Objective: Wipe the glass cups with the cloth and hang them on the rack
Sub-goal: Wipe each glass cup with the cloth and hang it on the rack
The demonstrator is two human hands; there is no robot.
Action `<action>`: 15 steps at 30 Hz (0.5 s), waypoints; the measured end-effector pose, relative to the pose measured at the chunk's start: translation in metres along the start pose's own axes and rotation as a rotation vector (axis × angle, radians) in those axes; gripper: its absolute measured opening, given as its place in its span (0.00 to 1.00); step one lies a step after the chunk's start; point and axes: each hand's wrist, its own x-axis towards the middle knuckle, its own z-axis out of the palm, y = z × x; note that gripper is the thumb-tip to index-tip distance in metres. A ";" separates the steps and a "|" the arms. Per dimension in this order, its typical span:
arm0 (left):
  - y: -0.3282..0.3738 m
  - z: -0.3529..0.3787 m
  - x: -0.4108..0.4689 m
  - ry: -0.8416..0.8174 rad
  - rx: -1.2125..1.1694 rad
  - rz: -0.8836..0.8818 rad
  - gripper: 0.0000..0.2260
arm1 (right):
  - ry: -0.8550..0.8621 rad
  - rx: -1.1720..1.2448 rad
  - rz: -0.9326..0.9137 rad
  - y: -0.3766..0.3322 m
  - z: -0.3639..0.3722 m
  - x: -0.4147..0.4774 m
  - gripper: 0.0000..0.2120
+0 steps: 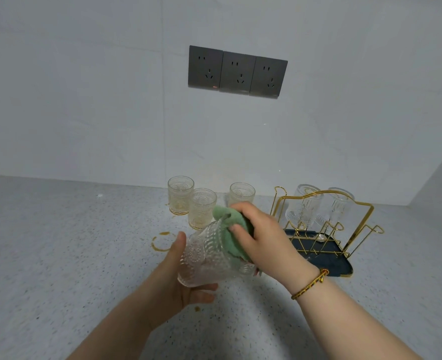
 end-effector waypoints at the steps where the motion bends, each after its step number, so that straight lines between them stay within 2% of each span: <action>1: 0.001 0.002 0.000 0.010 0.008 0.027 0.24 | 0.015 0.023 0.038 0.001 0.001 0.001 0.09; 3: 0.000 -0.001 0.002 0.015 0.017 0.111 0.22 | 0.022 0.115 0.198 0.002 0.002 0.003 0.09; 4: 0.000 -0.003 0.003 0.001 0.012 0.146 0.26 | 0.005 0.165 0.287 0.004 0.002 0.003 0.09; 5: 0.000 -0.006 0.003 -0.012 0.011 0.166 0.35 | -0.019 0.198 0.352 0.005 0.003 0.003 0.09; 6: -0.001 -0.008 0.003 -0.020 0.007 0.178 0.43 | -0.034 0.205 0.376 0.005 0.003 0.003 0.08; 7: -0.001 -0.007 0.002 -0.040 -0.010 0.174 0.46 | -0.035 0.194 0.359 0.005 0.002 0.003 0.07; 8: -0.001 -0.007 0.001 -0.055 -0.032 0.160 0.43 | -0.025 0.180 0.313 0.004 0.001 0.003 0.06; 10: -0.001 -0.006 0.000 -0.069 -0.062 0.064 0.32 | -0.009 0.121 0.174 0.001 -0.001 0.001 0.07; 13: -0.006 -0.006 0.002 -0.070 -0.053 -0.114 0.30 | -0.013 -0.049 -0.061 -0.002 -0.001 -0.002 0.10; 15: -0.008 -0.001 0.000 -0.030 -0.076 -0.088 0.26 | -0.004 -0.055 -0.067 0.000 0.001 -0.003 0.09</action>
